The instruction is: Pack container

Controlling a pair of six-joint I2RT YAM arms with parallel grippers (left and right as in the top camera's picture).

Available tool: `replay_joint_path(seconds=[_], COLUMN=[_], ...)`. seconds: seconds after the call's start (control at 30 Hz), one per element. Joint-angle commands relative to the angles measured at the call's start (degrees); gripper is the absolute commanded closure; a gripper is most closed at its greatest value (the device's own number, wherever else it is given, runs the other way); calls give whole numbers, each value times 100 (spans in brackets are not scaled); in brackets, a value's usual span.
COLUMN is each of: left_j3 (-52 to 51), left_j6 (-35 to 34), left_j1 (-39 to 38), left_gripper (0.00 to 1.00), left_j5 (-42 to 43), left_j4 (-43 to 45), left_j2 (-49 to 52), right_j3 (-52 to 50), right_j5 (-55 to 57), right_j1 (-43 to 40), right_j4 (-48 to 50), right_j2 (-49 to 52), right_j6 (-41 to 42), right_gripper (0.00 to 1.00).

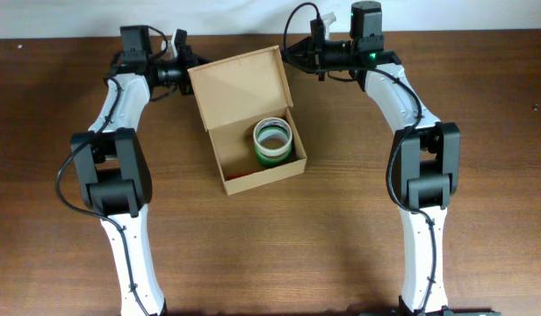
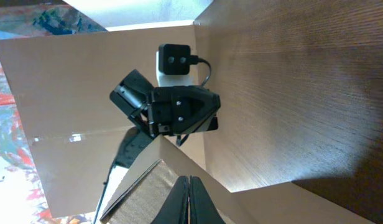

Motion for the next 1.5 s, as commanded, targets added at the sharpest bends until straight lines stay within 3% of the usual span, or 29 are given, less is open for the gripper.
replay_joint_path(seconds=[0.0,0.4,0.93,1.47], left_j3=[470,1838,2153,2153], left_j6=[741,2315,2887,3270], left_j1=[-442,-573,-844,-1493], left_gripper=[98,98,98,98], left_j5=[-514,-1209,-1827,-2476], left_j4=[-483,-3482,-4913,-6175], left_j2=[-138,-330,-802,-1067], right_j3=[118,118,168,461], right_j5=[-321,-433,-863,-863], right_j1=[363,435,426,92], right_j4=[15,17,39,39], right_j2=[-238,-238,-289,-304], right_j6=[-13,-17,-428,-293], right_gripper=[96,96,96,96])
